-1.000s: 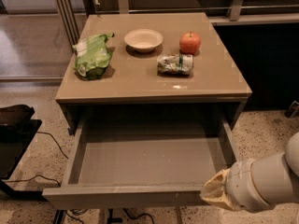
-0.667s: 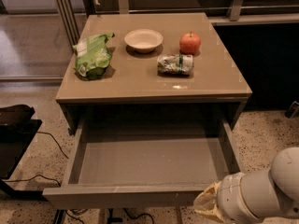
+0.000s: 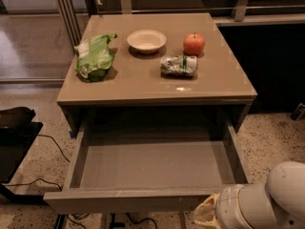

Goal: Close top drawer

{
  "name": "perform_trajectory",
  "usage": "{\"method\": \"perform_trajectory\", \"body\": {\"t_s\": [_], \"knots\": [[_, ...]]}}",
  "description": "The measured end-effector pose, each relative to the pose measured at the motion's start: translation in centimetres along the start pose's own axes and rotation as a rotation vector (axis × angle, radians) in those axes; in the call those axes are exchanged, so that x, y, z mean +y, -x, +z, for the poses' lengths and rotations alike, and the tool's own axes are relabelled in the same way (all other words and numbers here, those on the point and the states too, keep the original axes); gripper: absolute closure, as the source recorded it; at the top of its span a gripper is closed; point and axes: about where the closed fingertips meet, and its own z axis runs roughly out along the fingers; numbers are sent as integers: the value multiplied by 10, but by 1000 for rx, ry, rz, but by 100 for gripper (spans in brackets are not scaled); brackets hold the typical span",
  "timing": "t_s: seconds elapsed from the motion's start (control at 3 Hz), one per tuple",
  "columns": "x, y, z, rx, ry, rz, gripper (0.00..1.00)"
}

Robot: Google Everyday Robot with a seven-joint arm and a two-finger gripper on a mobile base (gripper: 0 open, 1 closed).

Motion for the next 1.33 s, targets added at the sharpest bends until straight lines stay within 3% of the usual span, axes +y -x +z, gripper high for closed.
{"method": "perform_trajectory", "body": {"t_s": [0.67,1.0,1.33], "knots": [[3,2,-5,-20,-10,8,35],[-20,16,3,-53,-26,-29,12],[-29,22,7,-70,-34,-45,14]]}}
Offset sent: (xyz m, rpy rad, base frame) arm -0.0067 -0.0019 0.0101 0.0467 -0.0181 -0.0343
